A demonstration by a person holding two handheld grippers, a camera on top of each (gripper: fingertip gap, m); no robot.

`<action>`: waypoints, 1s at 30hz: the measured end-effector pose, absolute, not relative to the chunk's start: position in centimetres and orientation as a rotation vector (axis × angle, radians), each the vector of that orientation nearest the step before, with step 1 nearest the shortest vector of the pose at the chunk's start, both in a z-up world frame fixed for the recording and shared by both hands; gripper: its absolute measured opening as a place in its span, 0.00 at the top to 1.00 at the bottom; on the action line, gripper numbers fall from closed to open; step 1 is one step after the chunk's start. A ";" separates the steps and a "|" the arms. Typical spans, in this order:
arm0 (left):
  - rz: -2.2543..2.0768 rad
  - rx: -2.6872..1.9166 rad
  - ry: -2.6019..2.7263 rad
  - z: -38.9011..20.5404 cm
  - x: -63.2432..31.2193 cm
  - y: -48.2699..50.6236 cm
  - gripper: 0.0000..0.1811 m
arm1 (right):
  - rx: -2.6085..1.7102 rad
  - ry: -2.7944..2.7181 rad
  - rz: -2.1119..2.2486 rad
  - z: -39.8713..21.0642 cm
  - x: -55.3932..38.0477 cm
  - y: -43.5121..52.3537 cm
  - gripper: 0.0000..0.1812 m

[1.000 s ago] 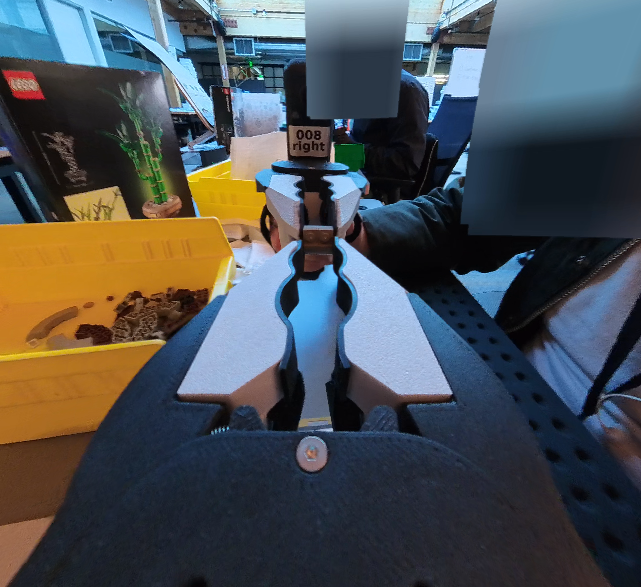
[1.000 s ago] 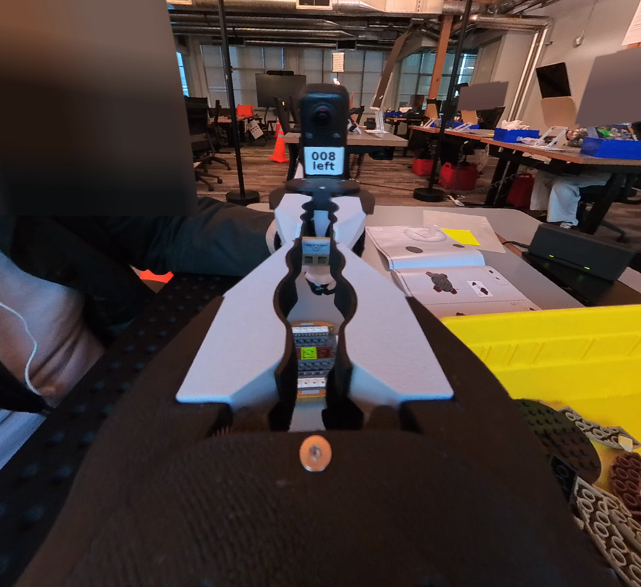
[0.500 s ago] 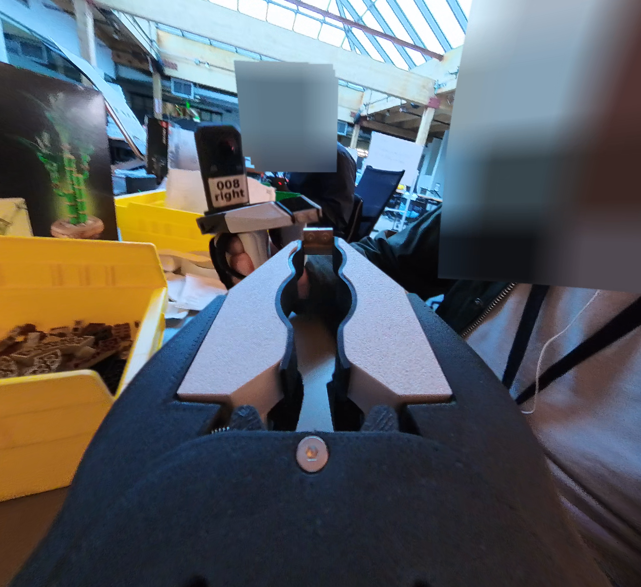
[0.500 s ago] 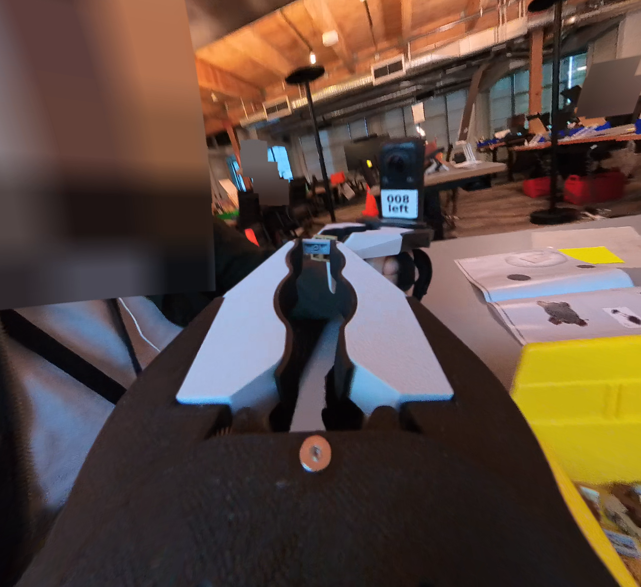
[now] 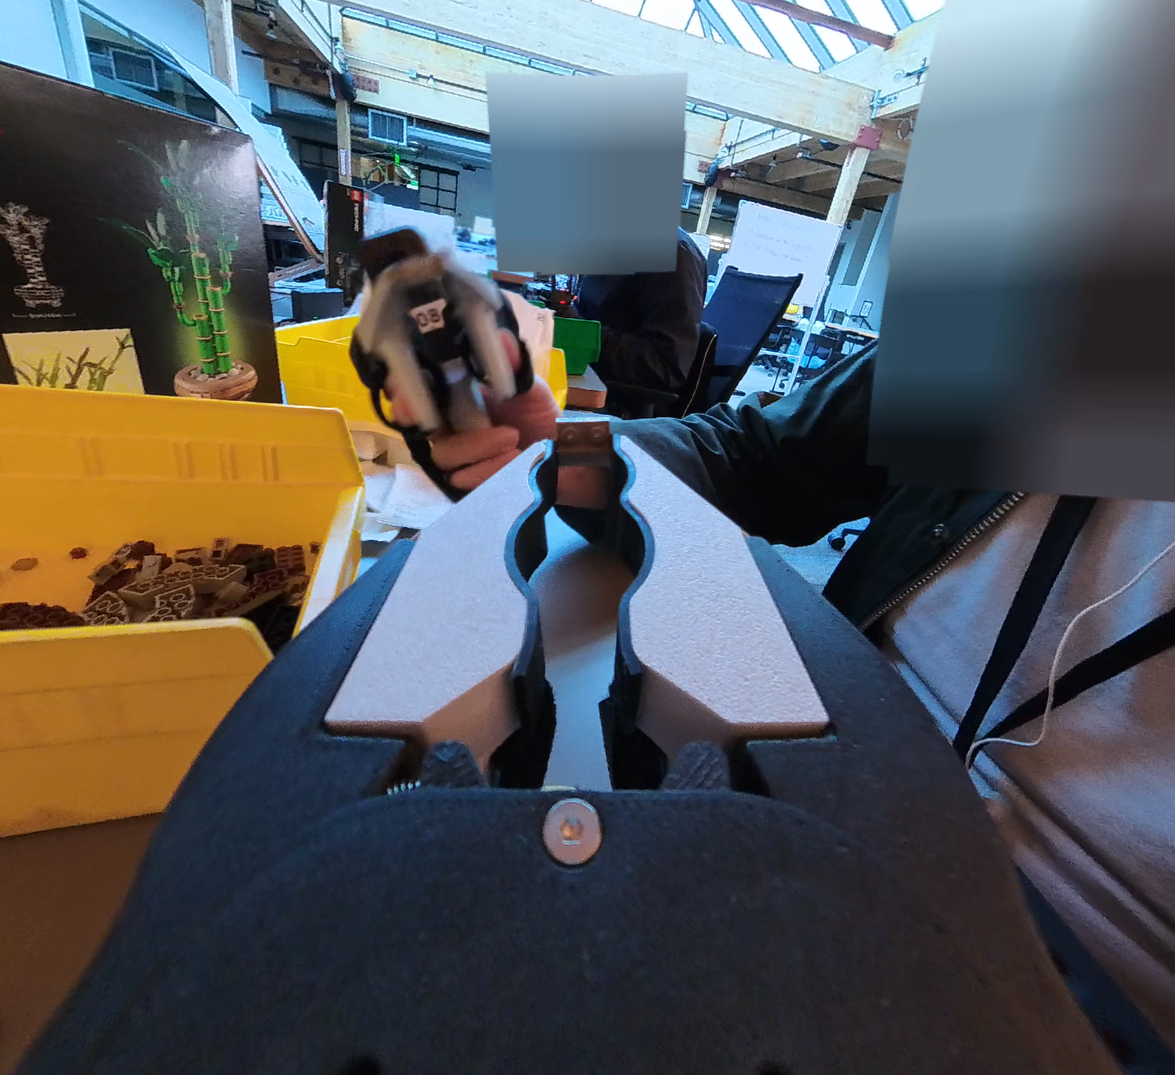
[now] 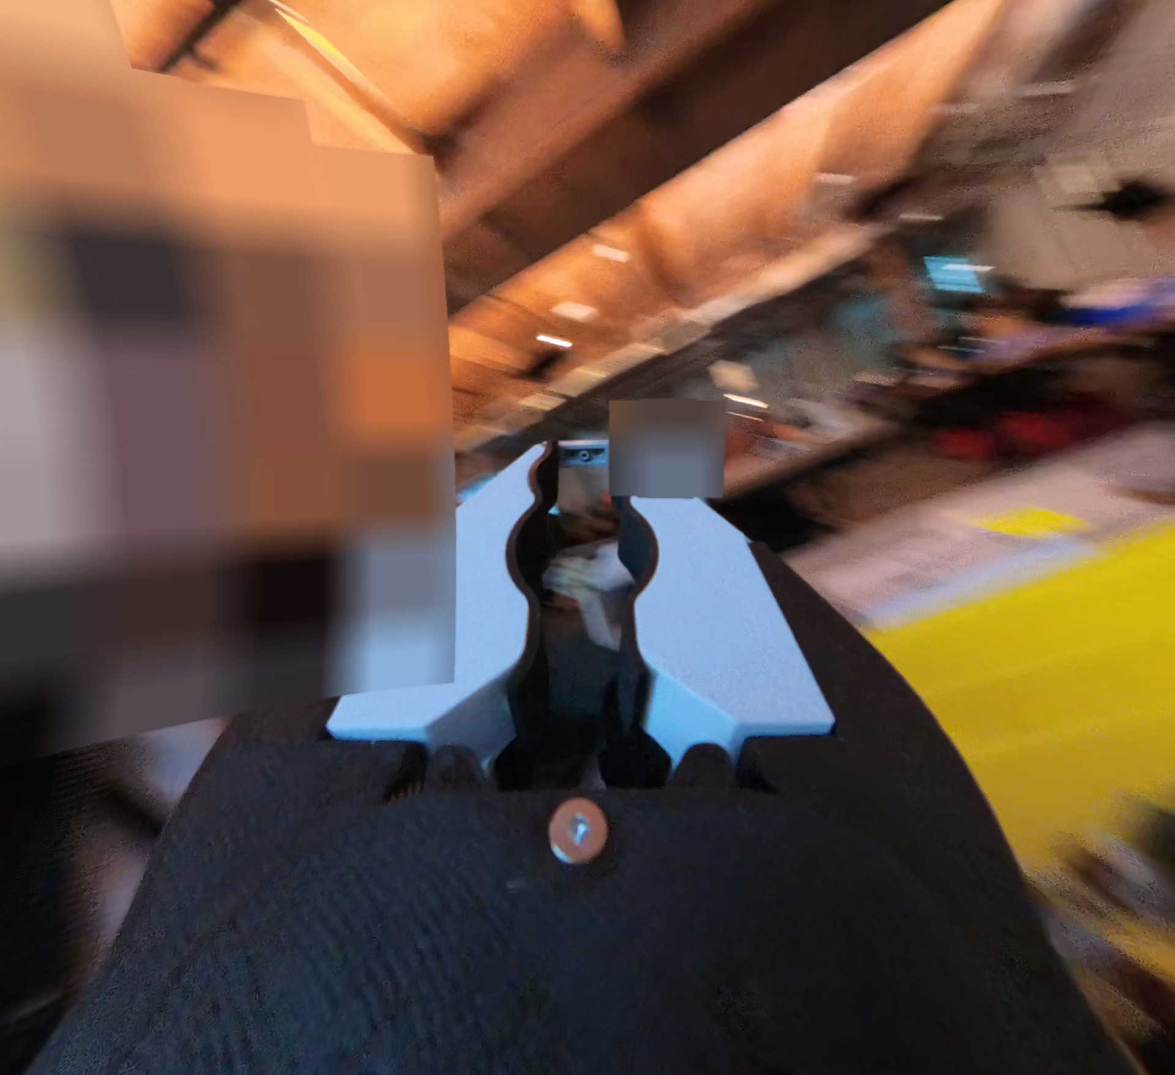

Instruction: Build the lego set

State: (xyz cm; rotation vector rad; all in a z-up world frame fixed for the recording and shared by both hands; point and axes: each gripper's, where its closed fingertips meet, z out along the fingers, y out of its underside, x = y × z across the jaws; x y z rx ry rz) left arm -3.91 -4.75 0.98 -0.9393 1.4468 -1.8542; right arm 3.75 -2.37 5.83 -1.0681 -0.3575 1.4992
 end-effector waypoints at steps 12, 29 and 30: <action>-1.597 -1.282 1.398 -2.5 -2.4 0.0 0.92 | -1.677 -0.144 0.260 -3.2 11.2 6.0 0.85; -0.588 -1.197 1.657 -7.0 -1.4 1.9 0.92 | -1.782 -0.394 1.023 -4.8 -1.6 2.2 0.84; -0.565 -1.190 1.669 -7.2 -1.3 1.8 0.92 | -1.810 -0.405 1.006 -5.4 -1.9 2.2 0.86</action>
